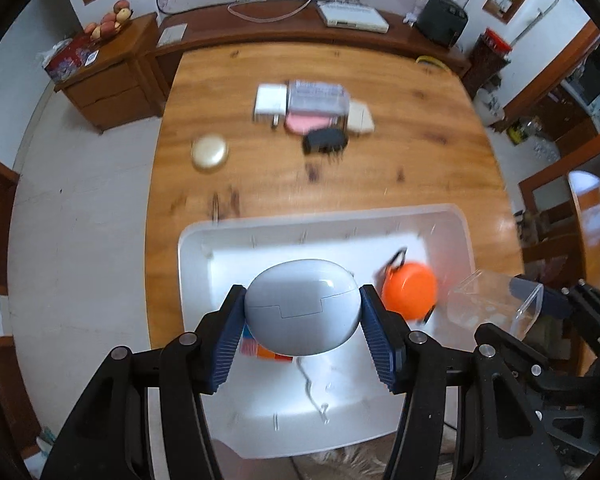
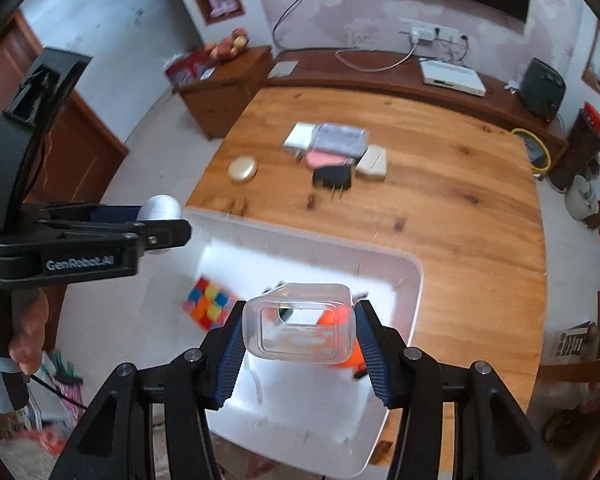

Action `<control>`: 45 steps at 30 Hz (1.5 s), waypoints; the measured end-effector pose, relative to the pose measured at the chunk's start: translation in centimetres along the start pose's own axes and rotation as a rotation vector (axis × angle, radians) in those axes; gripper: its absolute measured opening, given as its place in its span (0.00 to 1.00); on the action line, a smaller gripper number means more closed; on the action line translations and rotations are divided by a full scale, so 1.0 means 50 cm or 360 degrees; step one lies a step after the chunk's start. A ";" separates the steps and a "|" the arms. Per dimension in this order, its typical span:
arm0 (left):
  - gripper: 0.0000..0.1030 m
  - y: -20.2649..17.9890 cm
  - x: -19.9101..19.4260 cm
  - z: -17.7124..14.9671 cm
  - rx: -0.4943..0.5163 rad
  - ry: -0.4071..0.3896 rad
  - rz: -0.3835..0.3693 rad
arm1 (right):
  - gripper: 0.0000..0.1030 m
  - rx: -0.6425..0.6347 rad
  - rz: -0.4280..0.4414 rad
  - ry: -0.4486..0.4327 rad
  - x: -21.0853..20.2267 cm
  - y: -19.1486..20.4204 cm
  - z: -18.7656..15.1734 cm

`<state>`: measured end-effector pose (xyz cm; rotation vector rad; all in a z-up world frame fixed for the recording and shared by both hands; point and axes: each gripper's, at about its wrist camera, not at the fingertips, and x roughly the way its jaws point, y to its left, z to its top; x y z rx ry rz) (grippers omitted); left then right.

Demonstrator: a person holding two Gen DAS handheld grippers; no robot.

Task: Organize rigid objects
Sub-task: 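Carry the white egg case with the left tool into the tray while the right tool carries the clear box, then open both tools to release the egg case and clear box in the tray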

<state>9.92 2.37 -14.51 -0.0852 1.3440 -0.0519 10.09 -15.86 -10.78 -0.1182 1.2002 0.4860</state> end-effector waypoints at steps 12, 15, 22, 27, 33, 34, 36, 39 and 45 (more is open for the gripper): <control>0.58 -0.043 0.143 -0.113 0.0090 0.0163 0.0111 | 0.52 -0.0039 -0.0055 0.0332 0.155 -0.005 -0.127; 0.58 -0.046 0.171 -0.129 0.0105 0.0202 0.0145 | 0.52 -0.0060 -0.0069 0.0388 0.179 -0.005 -0.142; 0.58 -0.059 0.203 -0.146 0.0189 0.0235 0.0221 | 0.52 -0.0070 -0.0106 0.0457 0.213 -0.008 -0.155; 0.59 -0.088 0.206 -0.164 0.0331 0.0184 0.0301 | 0.52 -0.0054 -0.0124 0.0516 0.235 -0.013 -0.161; 0.59 -0.104 0.202 -0.184 0.0436 0.0148 0.0321 | 0.56 -0.0033 -0.0146 0.0538 0.249 -0.019 -0.158; 0.59 -0.103 0.201 -0.185 0.0441 0.0146 0.0319 | 0.65 -0.0031 -0.0152 0.0542 0.250 -0.018 -0.159; 0.59 -0.106 0.200 -0.186 0.0452 0.0147 0.0320 | 0.69 -0.0030 -0.0158 0.0540 0.254 -0.019 -0.155; 0.67 -0.111 0.203 -0.180 0.0462 0.0162 0.0305 | 0.69 -0.0027 -0.0174 0.0538 0.255 -0.018 -0.155; 0.77 -0.103 0.206 -0.174 0.0428 0.0183 0.0302 | 0.70 -0.0007 -0.0196 0.0541 0.262 -0.018 -0.160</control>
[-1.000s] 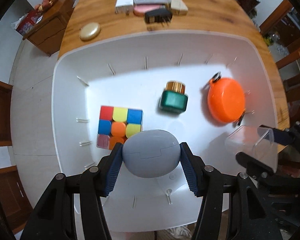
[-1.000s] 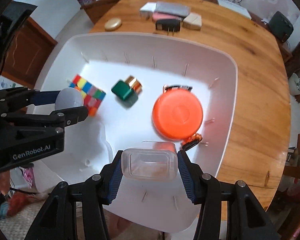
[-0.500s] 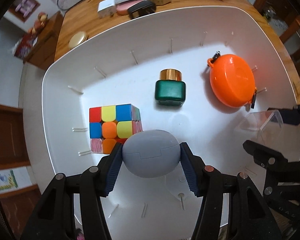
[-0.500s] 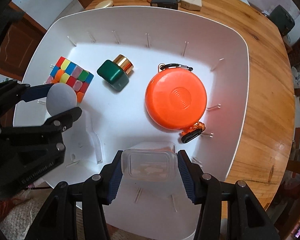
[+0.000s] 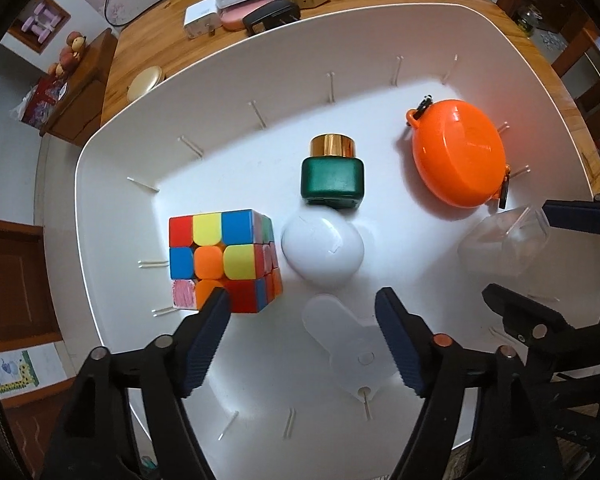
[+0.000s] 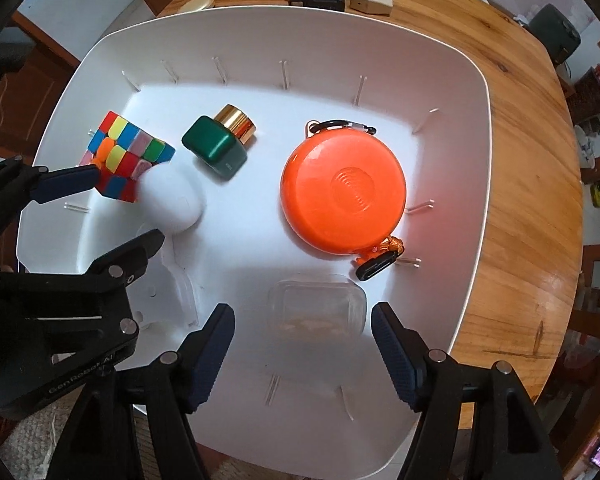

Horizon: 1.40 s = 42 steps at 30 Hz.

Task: Organize rigid objects
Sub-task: 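Open both tools to release the egg case and clear box in the tray, then lift both tools out of the tray toward the items on the table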

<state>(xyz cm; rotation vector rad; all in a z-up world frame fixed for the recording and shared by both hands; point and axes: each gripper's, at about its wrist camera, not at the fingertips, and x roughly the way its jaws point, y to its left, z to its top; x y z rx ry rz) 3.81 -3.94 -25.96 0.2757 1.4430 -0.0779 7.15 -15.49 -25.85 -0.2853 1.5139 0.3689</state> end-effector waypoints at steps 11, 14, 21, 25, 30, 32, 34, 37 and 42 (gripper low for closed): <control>0.78 0.007 -0.022 -0.004 0.0004 -0.0062 0.0040 | 0.70 0.0000 -0.0016 -0.0032 -0.004 0.001 -0.010; 0.78 0.009 -0.029 -0.005 0.0003 -0.0076 0.0053 | 0.70 0.0002 -0.0019 -0.0039 -0.006 -0.001 -0.013; 0.78 0.017 -0.048 -0.002 -0.0011 -0.0124 0.0057 | 0.70 0.0012 -0.0015 -0.0071 -0.027 -0.002 -0.012; 0.78 0.024 -0.059 -0.002 -0.0028 -0.0146 0.0054 | 0.70 0.0025 -0.0010 -0.0088 -0.038 -0.003 -0.008; 0.78 0.042 -0.066 0.001 -0.0068 -0.0164 0.0042 | 0.70 0.0036 -0.0009 -0.0102 -0.048 -0.005 0.000; 0.78 0.051 -0.072 0.005 -0.0091 -0.0173 0.0036 | 0.70 0.0028 -0.0009 -0.0106 -0.051 -0.006 0.002; 0.78 0.060 -0.079 0.009 -0.0115 -0.0184 0.0028 | 0.70 0.0019 -0.0015 -0.0119 -0.055 -0.003 -0.005; 0.78 0.083 -0.099 0.019 -0.0170 -0.0209 0.0002 | 0.70 0.0013 -0.0025 -0.0159 -0.067 -0.004 -0.007; 0.78 0.145 -0.139 0.043 -0.0299 -0.0262 -0.0060 | 0.70 0.0035 0.0012 -0.0205 -0.100 -0.016 0.007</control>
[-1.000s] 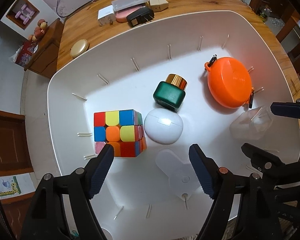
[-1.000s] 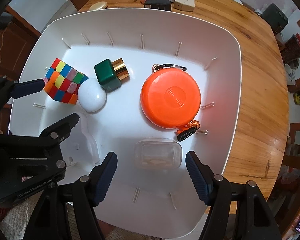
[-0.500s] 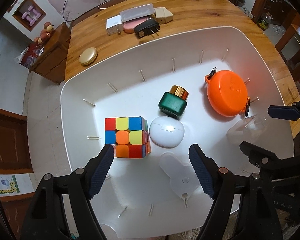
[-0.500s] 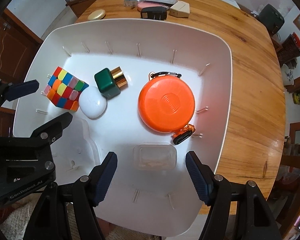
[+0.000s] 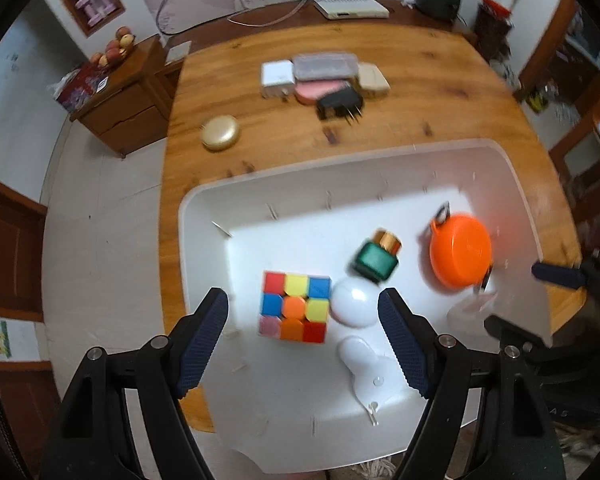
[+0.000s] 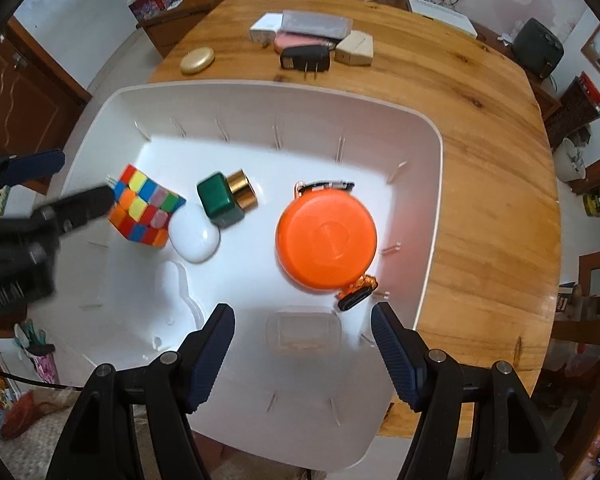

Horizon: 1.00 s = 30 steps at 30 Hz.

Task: Organize rigid objects
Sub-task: 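Lift both tools out of the tray toward the items on the table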

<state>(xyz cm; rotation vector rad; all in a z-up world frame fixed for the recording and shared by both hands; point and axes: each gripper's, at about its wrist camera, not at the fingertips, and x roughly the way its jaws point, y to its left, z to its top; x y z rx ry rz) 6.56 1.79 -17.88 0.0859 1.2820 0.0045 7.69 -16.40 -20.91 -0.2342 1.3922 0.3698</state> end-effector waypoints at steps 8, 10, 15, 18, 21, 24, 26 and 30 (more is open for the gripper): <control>0.78 0.082 -0.049 0.075 -0.0118 -0.0105 0.0036 | 0.70 0.0022 0.0075 -0.0069 -0.049 -0.002 0.045; 0.79 0.099 -0.059 0.094 -0.0126 -0.0128 0.0049 | 0.70 0.0006 0.0064 -0.0096 -0.064 -0.002 0.065; 0.79 0.135 -0.073 0.147 -0.0107 -0.0194 0.0054 | 0.70 -0.0014 0.0040 -0.0168 -0.115 -0.008 0.130; 0.79 0.151 -0.073 0.180 -0.0072 -0.0214 0.0045 | 0.70 -0.0032 -0.0011 -0.0208 -0.146 -0.013 0.174; 0.79 0.162 -0.073 0.211 -0.0042 -0.0234 0.0040 | 0.70 -0.0045 -0.0070 -0.0273 -0.185 -0.019 0.223; 0.79 0.175 -0.080 0.245 -0.0022 -0.0269 0.0024 | 0.70 -0.0050 -0.0126 -0.0347 -0.227 -0.028 0.271; 0.79 0.183 -0.086 0.265 -0.0018 -0.0286 0.0016 | 0.70 -0.0043 -0.0163 -0.0395 -0.255 -0.034 0.301; 0.79 0.197 -0.099 0.305 -0.0022 -0.0323 -0.0025 | 0.70 -0.0015 -0.0224 -0.0501 -0.316 -0.045 0.361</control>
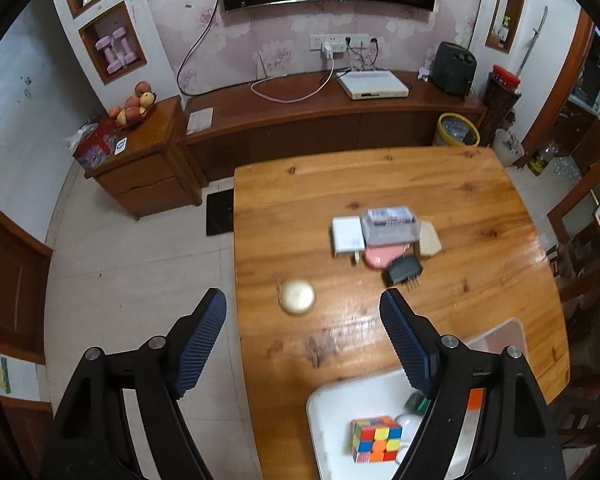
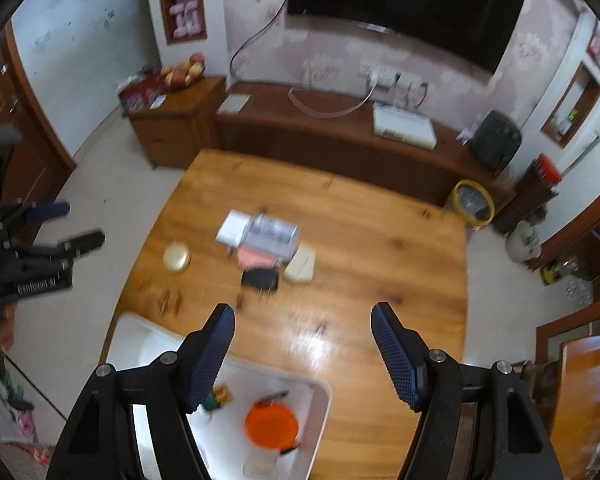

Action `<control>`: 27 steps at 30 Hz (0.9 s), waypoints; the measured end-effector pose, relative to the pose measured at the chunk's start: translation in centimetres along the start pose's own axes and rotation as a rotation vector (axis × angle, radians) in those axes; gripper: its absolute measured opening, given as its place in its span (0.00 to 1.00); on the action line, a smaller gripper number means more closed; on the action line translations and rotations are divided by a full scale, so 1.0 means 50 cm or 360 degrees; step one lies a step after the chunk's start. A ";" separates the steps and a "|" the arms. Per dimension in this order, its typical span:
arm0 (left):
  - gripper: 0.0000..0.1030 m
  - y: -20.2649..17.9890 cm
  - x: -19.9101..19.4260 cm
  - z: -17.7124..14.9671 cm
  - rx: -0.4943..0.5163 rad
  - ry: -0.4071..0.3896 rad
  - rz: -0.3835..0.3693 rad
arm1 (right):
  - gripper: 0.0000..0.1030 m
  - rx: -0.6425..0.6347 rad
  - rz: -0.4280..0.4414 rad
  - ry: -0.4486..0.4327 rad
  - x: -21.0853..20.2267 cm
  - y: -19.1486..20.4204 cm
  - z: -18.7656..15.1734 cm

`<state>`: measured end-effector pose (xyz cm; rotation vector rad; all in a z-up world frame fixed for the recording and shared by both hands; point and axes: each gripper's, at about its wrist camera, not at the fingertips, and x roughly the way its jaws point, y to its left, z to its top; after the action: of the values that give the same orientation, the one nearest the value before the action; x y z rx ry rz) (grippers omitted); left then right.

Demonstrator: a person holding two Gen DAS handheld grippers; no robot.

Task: Organize rigid objects
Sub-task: 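Lift both tools out of the tray toward the items on the table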

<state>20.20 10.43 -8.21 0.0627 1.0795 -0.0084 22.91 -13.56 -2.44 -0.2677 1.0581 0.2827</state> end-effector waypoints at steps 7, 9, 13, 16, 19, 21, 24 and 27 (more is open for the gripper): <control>0.79 0.009 0.002 0.049 -0.0030 -0.0032 -0.0060 | 0.70 -0.0044 -0.0121 -0.0161 -0.055 -0.015 0.112; 0.79 0.008 0.005 0.058 -0.0044 -0.0030 -0.0076 | 0.70 -0.0051 -0.0128 -0.0187 -0.062 -0.021 0.140; 0.80 0.005 0.022 0.070 -0.0082 -0.0024 -0.0068 | 0.70 -0.0080 -0.0120 -0.0209 -0.054 -0.028 0.185; 0.80 0.005 0.046 0.072 -0.0143 0.0007 -0.0048 | 0.74 -0.0127 -0.0079 -0.0212 -0.028 -0.032 0.211; 0.80 0.013 0.079 0.068 -0.0226 0.0047 0.0005 | 0.76 -0.0223 -0.0033 -0.0211 0.019 -0.034 0.234; 0.80 0.021 0.108 0.062 -0.0300 0.0082 0.0047 | 0.76 -0.0298 0.0039 -0.0181 0.068 -0.030 0.248; 0.80 0.036 0.156 0.050 -0.0411 0.0150 0.0108 | 0.76 -0.0453 0.0139 -0.0135 0.150 -0.012 0.258; 0.80 0.040 0.210 0.038 -0.0496 0.0220 0.0155 | 0.76 -0.0650 0.0248 -0.0056 0.245 0.020 0.251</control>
<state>26.88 12.58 -16.46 -0.1674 1.2038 0.2545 38.41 -7.03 -7.51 -0.5451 0.9816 0.6436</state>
